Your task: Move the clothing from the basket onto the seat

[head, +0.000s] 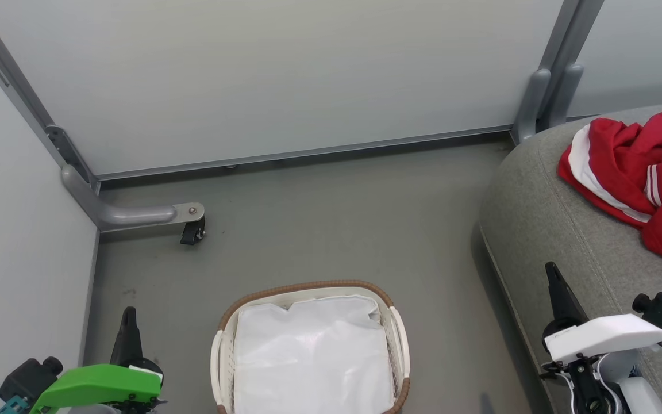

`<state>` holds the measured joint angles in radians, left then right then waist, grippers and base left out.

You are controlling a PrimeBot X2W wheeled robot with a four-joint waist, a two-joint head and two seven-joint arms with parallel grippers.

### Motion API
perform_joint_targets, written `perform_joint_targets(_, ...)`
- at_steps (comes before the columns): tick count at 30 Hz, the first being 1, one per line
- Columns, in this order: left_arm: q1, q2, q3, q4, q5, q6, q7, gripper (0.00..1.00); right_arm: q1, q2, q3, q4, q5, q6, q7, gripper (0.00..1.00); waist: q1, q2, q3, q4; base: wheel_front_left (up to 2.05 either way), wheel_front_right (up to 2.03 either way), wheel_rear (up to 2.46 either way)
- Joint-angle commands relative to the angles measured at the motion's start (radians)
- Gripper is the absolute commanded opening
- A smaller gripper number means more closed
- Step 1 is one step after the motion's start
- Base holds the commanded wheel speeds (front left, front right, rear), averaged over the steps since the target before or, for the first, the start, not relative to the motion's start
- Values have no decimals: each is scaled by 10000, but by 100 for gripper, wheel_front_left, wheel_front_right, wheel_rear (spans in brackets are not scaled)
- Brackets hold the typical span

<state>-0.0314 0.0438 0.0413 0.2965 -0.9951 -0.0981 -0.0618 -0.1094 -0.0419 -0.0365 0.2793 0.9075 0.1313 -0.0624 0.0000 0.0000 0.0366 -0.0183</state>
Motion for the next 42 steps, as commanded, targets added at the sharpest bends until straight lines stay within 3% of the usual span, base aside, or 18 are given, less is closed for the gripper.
perform_joint_targets(1,-277,57,83,-145,-276,-78,68,0,-63,-64,-67,-157,338,-3,78,0,0,0,-6,4,0,0,0)
perform_joint_targets(42,-647,83,493,-389,-3945,-240,1141,0,-14,-93,-520,-296,4513,-6,1138,0,0,0,-184,101,0,0,0)
